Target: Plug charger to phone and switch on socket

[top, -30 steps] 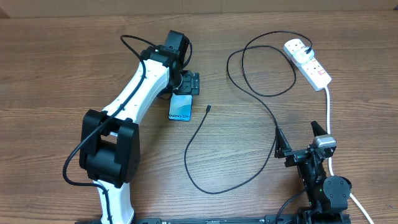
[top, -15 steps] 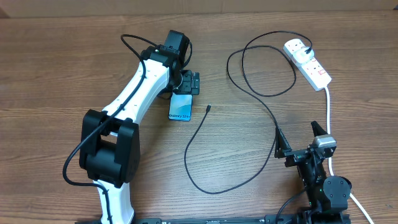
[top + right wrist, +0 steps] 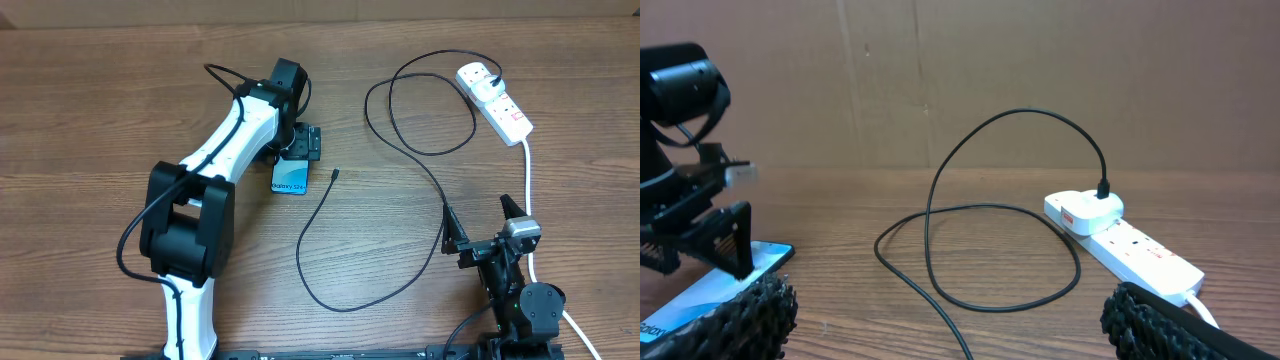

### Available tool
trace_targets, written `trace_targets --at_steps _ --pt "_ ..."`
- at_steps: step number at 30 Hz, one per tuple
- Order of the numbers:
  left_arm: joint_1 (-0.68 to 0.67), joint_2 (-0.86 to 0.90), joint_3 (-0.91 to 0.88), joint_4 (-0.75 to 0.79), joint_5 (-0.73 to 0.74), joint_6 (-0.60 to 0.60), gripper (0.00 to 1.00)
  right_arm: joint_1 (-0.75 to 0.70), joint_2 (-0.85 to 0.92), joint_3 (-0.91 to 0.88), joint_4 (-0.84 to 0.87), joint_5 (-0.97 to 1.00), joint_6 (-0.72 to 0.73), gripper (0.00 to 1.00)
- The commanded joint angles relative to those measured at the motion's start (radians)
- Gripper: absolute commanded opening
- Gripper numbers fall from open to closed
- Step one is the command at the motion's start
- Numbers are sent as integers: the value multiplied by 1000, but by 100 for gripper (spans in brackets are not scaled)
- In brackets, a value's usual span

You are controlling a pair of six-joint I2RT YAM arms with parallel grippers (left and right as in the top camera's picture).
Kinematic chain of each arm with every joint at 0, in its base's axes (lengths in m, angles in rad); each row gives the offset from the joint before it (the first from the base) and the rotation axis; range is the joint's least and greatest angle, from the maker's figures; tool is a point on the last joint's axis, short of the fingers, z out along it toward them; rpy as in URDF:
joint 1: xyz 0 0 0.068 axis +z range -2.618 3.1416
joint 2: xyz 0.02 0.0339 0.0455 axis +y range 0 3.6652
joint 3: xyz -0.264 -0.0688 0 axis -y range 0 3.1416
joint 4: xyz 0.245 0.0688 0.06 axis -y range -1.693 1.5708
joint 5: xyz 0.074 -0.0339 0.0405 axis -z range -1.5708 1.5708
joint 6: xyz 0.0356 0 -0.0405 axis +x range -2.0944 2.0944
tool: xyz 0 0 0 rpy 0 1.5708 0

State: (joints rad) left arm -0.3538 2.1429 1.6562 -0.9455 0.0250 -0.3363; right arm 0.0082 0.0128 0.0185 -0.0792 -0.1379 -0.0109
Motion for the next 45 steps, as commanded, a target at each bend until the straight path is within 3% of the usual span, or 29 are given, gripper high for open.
trace_targets --at_steps 1,10,45 --pt "-10 31 -5 0 -18 23 100 -2 -10 -10 5 10 6 100" --pt "-36 45 -5 6 -104 21 100 -2 -10 -10 5 10 6 100" --pt "-37 45 -5 108 -114 19 100 -2 -10 -10 5 10 6 100"
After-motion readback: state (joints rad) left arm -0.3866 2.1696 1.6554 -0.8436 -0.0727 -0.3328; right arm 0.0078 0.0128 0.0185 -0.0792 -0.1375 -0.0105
